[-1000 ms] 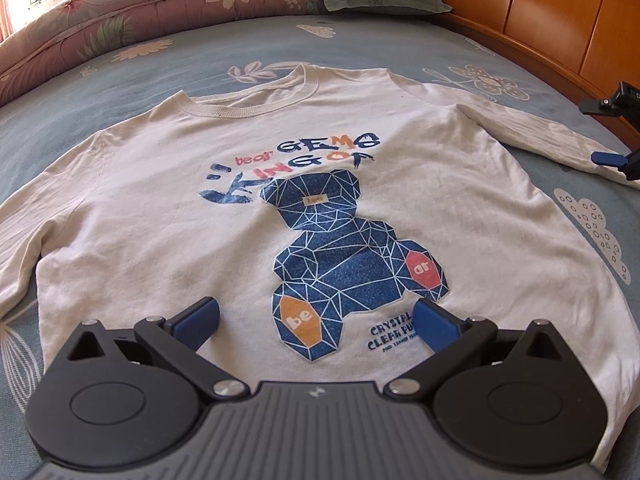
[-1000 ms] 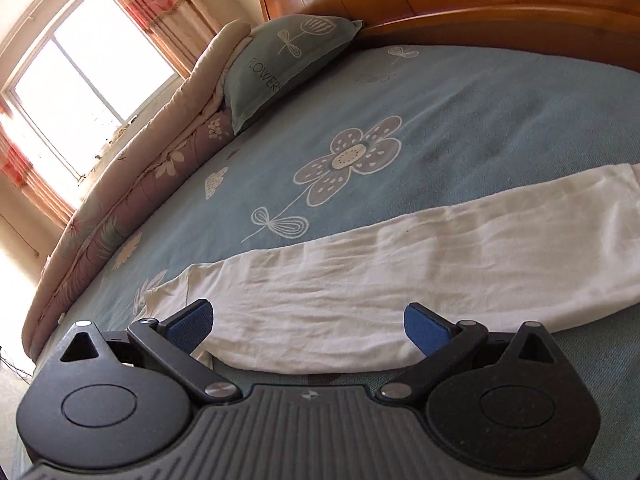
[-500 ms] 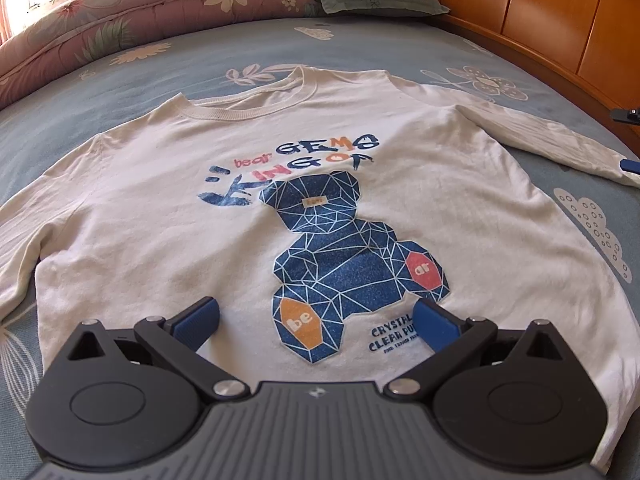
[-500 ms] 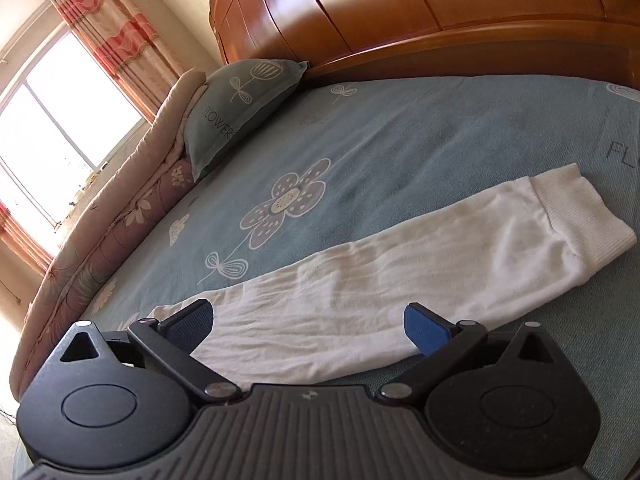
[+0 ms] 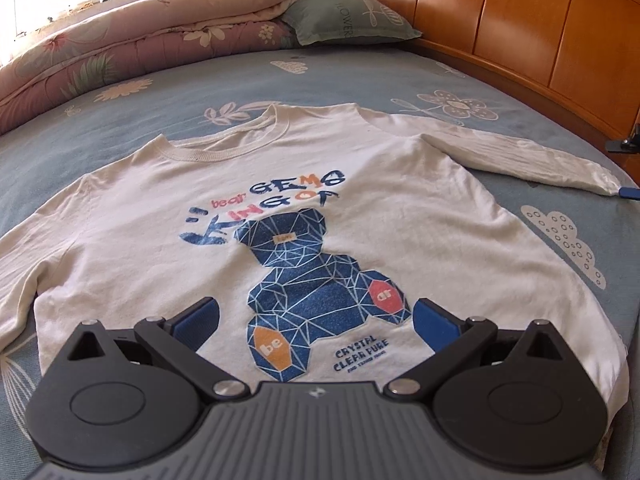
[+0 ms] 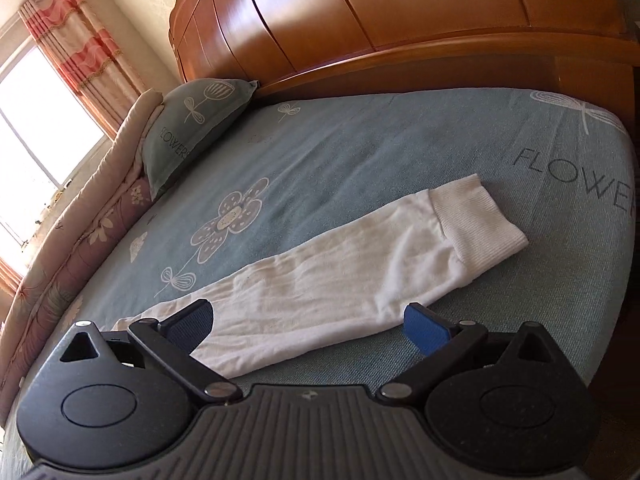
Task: Fold clothes
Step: 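Move the open right gripper along the sleeve toward its ribbed cuff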
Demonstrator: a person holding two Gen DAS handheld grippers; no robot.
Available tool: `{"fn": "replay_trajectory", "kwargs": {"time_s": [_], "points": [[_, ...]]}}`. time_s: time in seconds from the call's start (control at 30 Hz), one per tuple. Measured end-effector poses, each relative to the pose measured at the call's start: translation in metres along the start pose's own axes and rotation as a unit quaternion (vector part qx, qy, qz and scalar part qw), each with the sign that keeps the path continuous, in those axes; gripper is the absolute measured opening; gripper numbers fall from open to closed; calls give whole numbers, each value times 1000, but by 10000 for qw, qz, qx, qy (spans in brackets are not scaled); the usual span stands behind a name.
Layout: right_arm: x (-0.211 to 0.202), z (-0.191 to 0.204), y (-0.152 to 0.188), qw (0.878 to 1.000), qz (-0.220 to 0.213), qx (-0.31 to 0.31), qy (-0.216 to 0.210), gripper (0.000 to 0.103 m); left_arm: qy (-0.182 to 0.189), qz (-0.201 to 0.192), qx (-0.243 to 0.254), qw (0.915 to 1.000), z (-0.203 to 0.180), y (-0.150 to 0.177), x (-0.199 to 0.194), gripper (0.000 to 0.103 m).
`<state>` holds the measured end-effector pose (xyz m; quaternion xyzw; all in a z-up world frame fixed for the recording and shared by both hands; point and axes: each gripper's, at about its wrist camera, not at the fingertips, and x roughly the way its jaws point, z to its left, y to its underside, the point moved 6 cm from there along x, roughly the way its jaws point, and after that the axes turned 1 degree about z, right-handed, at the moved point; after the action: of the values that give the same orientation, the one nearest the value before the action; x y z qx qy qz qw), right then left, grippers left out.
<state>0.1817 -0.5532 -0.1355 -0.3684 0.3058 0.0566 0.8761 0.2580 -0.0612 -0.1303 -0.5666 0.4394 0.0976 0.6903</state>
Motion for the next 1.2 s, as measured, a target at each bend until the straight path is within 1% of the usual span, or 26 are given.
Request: {"fn": "replay_trajectory", "kwargs": {"time_s": [0.07, 0.1, 0.17, 0.3, 0.43, 0.53, 0.87, 1.2], "points": [[2, -4, 2, 9998, 79, 168, -72, 103, 97, -17, 127, 9999, -9, -1, -3, 102], [4, -6, 4, 9995, 125, 275, -103, 103, 137, 55, 210, 9997, -15, 0, -2, 102], [8, -10, 8, 9986, 168, 470, -146, 103, 130, 107, 337, 9993, -21, 3, 0, 102], [13, -13, 14, 9980, 124, 602, -146, 103, 149, 193, 558, 9981, -34, 8, 3, 102], [18, -18, 10, 9957, -158, 877, -234, 103, 266, 235, 659, 9972, -43, 12, 5, 102], [20, -22, 9, 9932, -372, 1072, -277, 103, 245, 236, 711, 9969, -45, 12, 4, 102], [20, -25, 9, 9906, -524, 1219, -322, 103, 239, 229, 581, 9978, -41, 12, 3, 102], [22, -21, 9, 9921, -604, 1091, -140, 103, 253, 251, 568, 9978, -41, 13, 4, 102]]}}
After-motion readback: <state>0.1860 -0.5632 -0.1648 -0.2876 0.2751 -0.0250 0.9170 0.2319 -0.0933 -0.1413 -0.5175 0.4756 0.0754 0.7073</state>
